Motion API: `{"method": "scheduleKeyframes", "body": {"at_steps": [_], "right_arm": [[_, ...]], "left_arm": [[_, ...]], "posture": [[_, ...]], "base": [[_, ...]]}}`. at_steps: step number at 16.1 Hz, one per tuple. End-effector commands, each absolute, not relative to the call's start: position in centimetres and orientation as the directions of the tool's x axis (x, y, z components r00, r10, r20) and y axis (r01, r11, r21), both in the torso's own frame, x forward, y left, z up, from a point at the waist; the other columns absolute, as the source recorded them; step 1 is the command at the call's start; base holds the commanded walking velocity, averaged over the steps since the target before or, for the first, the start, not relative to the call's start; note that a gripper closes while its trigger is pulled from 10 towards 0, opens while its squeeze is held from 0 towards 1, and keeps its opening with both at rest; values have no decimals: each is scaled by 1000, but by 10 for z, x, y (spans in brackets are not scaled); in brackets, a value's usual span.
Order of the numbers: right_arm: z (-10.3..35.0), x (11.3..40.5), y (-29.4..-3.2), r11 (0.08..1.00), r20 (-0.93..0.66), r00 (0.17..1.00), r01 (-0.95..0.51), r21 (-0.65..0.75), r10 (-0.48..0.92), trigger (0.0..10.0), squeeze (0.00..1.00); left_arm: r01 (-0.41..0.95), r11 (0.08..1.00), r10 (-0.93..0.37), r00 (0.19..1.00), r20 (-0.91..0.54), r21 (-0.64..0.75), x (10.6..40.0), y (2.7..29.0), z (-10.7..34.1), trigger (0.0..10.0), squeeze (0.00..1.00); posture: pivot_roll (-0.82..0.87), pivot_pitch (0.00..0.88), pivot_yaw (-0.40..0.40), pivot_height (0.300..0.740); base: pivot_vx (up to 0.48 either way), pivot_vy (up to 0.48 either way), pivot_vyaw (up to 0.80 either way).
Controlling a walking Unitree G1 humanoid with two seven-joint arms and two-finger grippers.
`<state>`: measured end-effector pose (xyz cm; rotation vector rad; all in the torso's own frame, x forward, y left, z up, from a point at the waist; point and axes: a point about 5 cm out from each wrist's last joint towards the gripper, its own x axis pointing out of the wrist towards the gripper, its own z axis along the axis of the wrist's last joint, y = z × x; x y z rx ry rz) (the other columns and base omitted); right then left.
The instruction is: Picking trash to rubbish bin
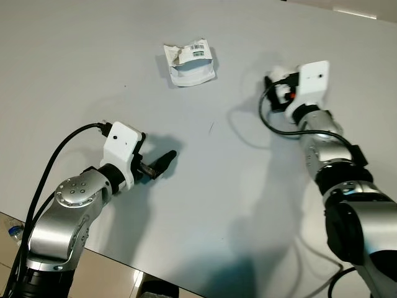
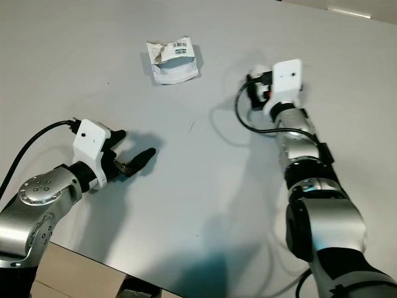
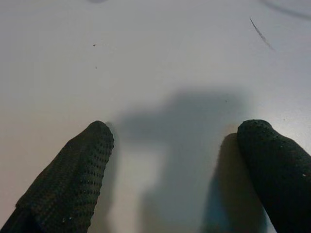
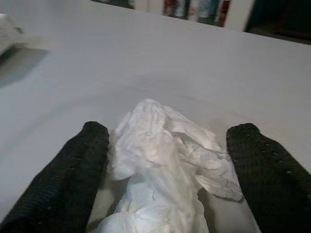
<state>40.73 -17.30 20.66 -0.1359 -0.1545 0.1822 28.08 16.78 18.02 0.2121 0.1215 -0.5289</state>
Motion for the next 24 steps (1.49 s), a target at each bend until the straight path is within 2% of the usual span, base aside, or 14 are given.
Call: {"method": "scheduleKeyframes", "body": {"at_steps": [1,6,10,14,16,19,24], "right_arm": [[147,394,-167,968,-99,969,-236,-89,227,0,0],[114,378,-165,956,-174,943,-293,-34,283,0,0],[109,374,-164,945,-167,932,-326,7,323,0,0],[106,370,-147,901,-145,889,-432,46,434,0,0],[98,362,-126,838,-145,825,-541,71,546,0,0],[91,353,-109,771,-139,759,-630,89,636,0,0],[93,348,-105,755,-86,750,-649,96,656,0,0]], "left_arm": [[520,840,-489,849,-202,152,276,170,174,10000,0],[533,834,-502,840,-206,141,279,166,172,10000,0],[545,827,-513,833,-208,138,279,164,171,10000,0],[551,824,-520,828,-211,132,279,161,169,10000,0],[553,823,-522,826,-214,126,278,161,167,10000,0],[554,823,-523,825,-216,122,277,160,166,10000,0],[554,824,-524,825,-212,118,278,158,165,10000,0]], "posture": [[562,397,58,740],[544,387,59,740],[535,384,61,740],[529,380,55,740],[527,380,51,740],[521,379,46,740],[515,371,42,740]], "base": [[0,0,0],[0,0,0],[0,0,0],[0,0,0],[0,0,0],[0,0,0],[0,0,0]]}}
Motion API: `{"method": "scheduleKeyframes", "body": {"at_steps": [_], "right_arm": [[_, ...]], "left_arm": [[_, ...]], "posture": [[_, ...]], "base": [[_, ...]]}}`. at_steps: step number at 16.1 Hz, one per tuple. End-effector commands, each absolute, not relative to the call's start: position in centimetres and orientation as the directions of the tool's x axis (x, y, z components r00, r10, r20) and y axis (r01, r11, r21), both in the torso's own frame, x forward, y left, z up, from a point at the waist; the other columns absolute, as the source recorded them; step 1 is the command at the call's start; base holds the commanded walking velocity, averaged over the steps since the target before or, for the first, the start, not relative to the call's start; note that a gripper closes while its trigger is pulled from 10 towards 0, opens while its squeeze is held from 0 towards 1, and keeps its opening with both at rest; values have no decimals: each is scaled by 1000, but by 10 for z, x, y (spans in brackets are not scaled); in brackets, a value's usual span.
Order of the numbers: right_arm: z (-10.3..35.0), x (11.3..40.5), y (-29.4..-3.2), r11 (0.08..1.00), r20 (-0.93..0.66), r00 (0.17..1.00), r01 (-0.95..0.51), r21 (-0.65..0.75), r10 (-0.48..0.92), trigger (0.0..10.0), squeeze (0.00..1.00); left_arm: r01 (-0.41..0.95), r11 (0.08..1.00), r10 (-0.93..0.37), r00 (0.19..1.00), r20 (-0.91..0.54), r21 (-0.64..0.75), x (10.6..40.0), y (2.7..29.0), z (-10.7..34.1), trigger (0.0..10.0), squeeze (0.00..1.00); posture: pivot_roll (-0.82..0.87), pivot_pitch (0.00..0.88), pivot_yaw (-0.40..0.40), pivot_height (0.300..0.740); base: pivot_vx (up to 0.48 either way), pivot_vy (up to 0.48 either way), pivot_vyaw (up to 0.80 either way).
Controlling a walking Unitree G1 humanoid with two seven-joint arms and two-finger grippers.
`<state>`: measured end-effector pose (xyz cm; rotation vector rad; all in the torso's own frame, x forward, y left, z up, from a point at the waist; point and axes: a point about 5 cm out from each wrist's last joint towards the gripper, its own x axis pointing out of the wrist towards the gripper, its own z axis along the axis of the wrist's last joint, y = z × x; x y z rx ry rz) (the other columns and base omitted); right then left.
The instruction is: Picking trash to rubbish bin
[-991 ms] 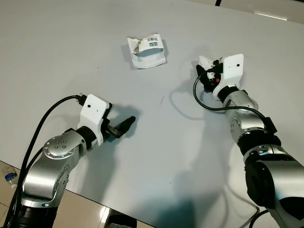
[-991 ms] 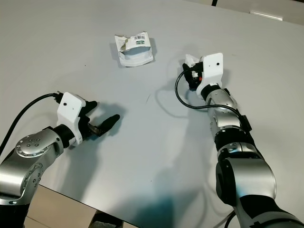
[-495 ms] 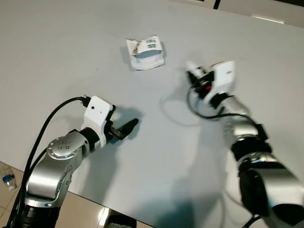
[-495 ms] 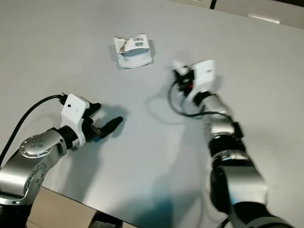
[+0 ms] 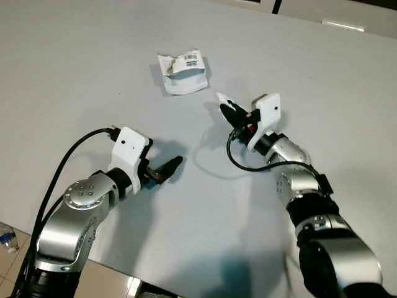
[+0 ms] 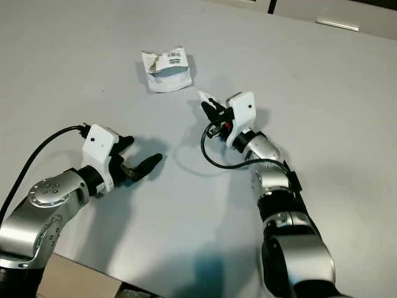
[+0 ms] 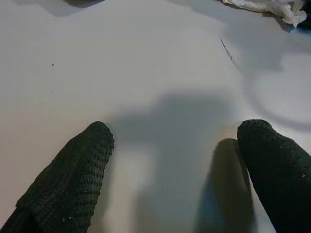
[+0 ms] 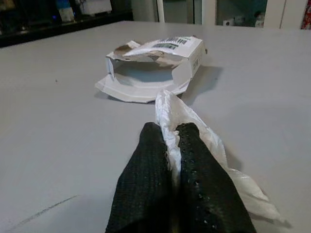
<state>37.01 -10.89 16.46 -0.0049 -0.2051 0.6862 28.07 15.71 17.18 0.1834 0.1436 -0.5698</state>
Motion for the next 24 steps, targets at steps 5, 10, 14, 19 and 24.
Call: {"method": "scheduleKeyframes", "body": {"at_steps": [5,10,14,19,24], "right_arm": [[123,348,-109,781,79,785,-619,80,614,0,0],[141,340,-128,836,139,833,-546,51,536,0,0],[159,337,-149,908,202,888,-418,-19,412,0,0],[193,314,-186,979,320,929,-152,-133,188,0,0],[199,288,-203,986,335,938,-30,-167,85,0,0]], "left_arm": [[555,825,-530,826,-193,106,282,151,164,10000,0],[566,820,-549,819,-165,85,290,138,161,10000,0],[565,822,-555,823,-123,70,300,126,162,10000,0],[537,842,-535,843,-43,55,316,108,165,10000,0],[407,897,-422,905,59,173,336,107,177,10000,0]], "posture": [[486,350,26,740],[432,315,10,740],[385,272,-7,740],[298,204,-27,740],[234,162,-31,740]], "base": [[0,0,0],[0,0,0],[0,0,0],[0,0,0],[0,0,0]]}}
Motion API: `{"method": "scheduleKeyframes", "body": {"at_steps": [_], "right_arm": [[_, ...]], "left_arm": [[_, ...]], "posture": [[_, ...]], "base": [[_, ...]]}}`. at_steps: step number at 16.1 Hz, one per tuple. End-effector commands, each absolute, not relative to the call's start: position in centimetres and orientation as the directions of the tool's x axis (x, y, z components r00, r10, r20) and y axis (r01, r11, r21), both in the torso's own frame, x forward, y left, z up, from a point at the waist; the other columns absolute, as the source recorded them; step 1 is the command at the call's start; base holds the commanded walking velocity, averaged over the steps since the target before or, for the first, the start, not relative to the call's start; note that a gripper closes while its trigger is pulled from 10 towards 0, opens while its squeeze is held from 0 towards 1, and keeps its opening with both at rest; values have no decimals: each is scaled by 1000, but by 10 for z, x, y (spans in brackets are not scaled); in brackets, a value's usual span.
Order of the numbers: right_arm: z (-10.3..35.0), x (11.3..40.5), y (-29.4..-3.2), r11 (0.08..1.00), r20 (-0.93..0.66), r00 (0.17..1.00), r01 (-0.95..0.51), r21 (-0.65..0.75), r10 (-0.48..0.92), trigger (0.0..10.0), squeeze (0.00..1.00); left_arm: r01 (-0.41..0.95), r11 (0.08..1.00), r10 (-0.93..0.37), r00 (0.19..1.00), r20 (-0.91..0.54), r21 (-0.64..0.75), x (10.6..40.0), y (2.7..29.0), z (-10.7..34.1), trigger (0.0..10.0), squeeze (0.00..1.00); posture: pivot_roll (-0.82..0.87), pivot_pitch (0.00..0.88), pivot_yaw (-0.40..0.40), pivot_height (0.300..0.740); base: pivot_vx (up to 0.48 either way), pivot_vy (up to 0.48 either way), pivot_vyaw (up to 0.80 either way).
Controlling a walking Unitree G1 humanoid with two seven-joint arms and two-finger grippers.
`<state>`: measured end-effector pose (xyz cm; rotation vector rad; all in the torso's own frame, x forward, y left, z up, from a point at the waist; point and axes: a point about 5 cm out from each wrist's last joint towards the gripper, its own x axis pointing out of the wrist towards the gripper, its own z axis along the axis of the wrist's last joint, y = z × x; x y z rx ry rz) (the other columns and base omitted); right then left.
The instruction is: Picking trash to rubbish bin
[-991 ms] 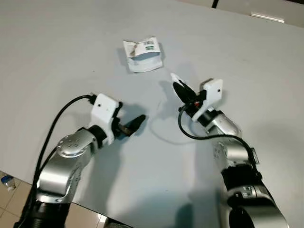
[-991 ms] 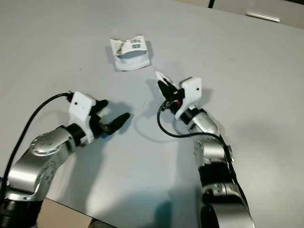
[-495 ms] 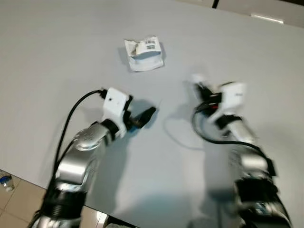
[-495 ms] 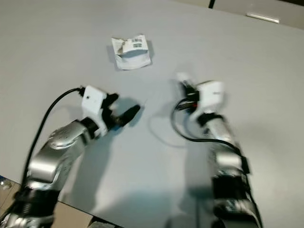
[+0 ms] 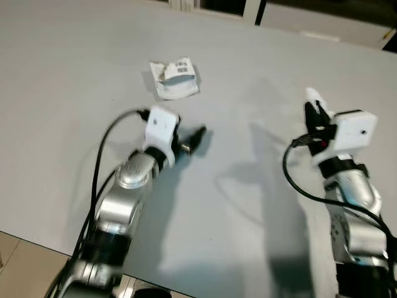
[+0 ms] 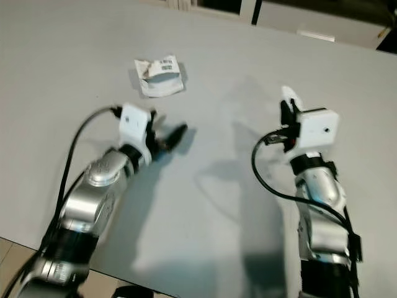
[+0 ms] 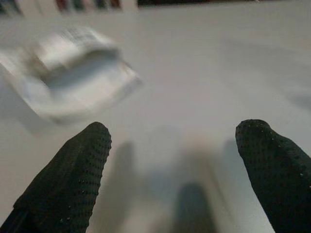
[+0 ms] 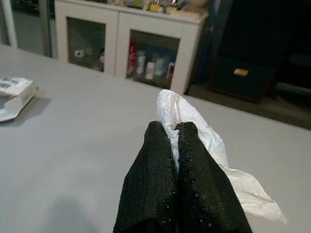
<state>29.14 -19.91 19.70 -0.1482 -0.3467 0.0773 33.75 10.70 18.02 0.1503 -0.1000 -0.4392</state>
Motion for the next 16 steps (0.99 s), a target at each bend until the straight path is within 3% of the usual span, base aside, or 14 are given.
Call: {"method": "scheduleKeyframes", "body": {"at_steps": [1,9,16], "right_arm": [[201,282,-205,984,336,939,-11,-179,72,0,0],[209,258,-209,985,336,942,70,-158,-12,0,0],[210,231,-211,980,313,947,124,-155,-70,0,0]], "left_arm": [[362,912,-381,922,71,194,346,111,178,10000,0],[188,940,-241,957,163,284,386,119,195,10000,0],[163,943,-223,957,185,291,405,102,209,10000,0]], "posture": [[221,158,-32,740],[147,196,-15,740],[44,267,-5,740]], "base": [[0,0,0],[0,0,0],[0,0,0]]}}
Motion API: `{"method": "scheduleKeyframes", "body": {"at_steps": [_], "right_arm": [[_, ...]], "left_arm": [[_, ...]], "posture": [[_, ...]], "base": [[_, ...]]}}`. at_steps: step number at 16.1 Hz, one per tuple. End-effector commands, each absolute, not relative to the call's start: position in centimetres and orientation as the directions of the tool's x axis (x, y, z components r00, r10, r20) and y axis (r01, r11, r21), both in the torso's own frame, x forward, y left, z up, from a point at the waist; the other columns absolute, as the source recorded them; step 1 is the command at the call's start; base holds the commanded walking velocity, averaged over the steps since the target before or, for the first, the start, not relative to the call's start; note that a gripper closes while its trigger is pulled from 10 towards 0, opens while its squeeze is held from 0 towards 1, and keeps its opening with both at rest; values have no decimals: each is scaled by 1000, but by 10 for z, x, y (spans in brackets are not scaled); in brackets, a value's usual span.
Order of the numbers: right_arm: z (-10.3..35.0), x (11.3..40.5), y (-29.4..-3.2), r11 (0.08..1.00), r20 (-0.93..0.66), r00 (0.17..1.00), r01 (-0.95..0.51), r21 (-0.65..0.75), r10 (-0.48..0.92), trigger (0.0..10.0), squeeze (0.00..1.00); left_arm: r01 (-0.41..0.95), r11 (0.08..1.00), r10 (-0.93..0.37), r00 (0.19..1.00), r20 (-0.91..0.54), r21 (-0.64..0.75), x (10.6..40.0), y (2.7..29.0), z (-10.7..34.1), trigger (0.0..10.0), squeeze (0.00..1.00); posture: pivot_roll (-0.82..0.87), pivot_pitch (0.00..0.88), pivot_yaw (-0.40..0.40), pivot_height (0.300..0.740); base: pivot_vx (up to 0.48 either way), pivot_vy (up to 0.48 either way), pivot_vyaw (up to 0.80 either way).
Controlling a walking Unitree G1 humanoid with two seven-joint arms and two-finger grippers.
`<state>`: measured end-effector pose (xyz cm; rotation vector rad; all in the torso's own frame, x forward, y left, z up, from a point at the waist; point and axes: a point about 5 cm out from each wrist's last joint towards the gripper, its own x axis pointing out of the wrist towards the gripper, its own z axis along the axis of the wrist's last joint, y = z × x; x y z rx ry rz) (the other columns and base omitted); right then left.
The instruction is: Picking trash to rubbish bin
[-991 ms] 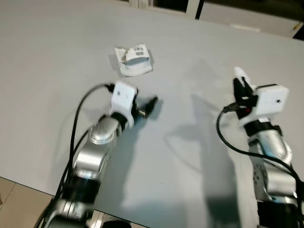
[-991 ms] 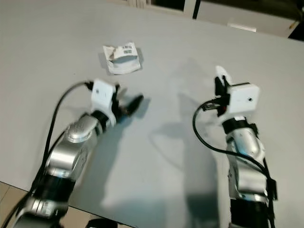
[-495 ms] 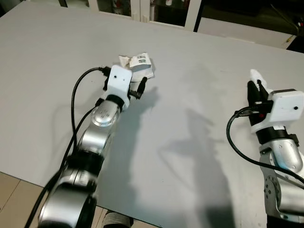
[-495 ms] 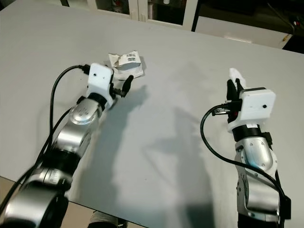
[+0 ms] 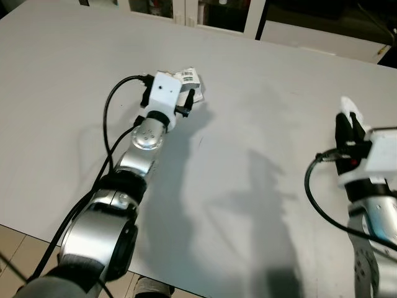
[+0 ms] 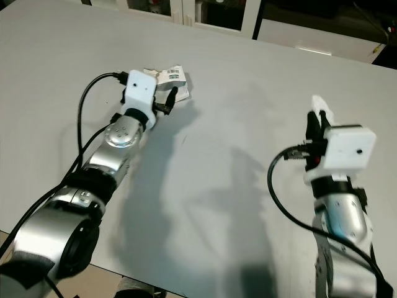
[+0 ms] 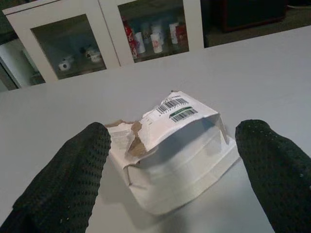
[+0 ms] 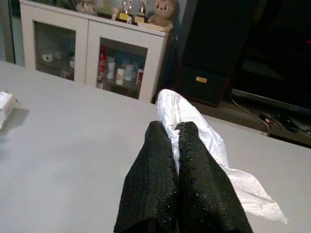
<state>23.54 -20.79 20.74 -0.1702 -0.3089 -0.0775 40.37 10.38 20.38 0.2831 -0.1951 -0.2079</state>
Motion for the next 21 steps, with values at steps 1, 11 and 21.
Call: {"method": "scheduleKeyframes", "body": {"at_steps": [1,11,21], "right_arm": [[210,229,-211,980,311,948,127,-154,-74,0,0],[205,166,-215,959,189,963,226,-170,-193,0,0],[200,138,-215,957,78,974,222,-186,-211,0,0]], "left_arm": [[164,943,-224,956,188,289,405,100,210,10000,0],[106,956,-166,965,205,275,416,91,236,10000,0],[-104,936,116,993,-16,335,412,160,186,10000,0]], "posture": [[44,267,-5,740],[-177,365,-40,740],[-247,405,-96,740]], "base": [[0,0,0],[0,0,0],[0,0,0]]}}
